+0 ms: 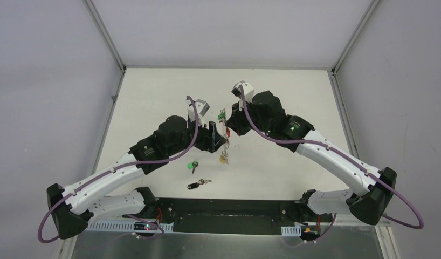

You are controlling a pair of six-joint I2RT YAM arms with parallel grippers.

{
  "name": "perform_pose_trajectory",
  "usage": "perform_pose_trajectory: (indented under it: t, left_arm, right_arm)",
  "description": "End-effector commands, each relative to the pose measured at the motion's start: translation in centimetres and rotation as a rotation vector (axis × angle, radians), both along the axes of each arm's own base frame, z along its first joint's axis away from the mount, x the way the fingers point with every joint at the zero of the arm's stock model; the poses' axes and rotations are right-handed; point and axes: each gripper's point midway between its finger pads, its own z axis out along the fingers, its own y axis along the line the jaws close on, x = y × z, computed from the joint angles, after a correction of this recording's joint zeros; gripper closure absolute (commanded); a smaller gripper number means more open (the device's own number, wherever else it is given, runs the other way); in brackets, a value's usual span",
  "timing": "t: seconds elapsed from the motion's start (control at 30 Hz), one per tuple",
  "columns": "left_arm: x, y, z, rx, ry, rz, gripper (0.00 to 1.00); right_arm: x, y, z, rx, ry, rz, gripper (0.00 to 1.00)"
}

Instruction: Put the keys on the keyring

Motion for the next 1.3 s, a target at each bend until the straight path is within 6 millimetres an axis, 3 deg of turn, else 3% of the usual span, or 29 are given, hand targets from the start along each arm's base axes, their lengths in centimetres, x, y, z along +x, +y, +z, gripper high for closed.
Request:
perform_pose_trajectory:
  t: [0.0,0.37,0.6,0.87,1.07,1.27]
  left_arm:
    - [-1.3,-0.3,1.2,-0.036,-0.027,-0.065,0.34]
    - [-2.6,-1.0,-0.9,-0.079,0.113,-0.089,0.29]
    - [-2.3,-1.3,-1.9,-0.070,0.150,-0.073,0.25]
    - [-2.0,0.3,-1.9,-0.089,0.127,0.002,0.16]
    - [-2.4,1.4,-2.3,-0.110,0.123,0.027,0.14]
    - [-2.2,2.1,-2.7,-0.114,0.126,0.067,0.13]
  right_arm:
    - [0.2,0.8,3.1,0.087,-0.058,0.005,1.00]
    - [0.4,1.6,1.3,0.067,-0.005,0.011,1.00]
    - [0.5,1.8,-0.5,0.051,0.032,0.015,1.00]
    - [0.9,2.0,-4.6,0.138,0.165,0.043,1.00]
    - [1.7,0.1,-9.1,0.127,0.277,0.015,1.00]
    - [2.7,-2.2,-12.4,0.097,0.354,-0.001,1.00]
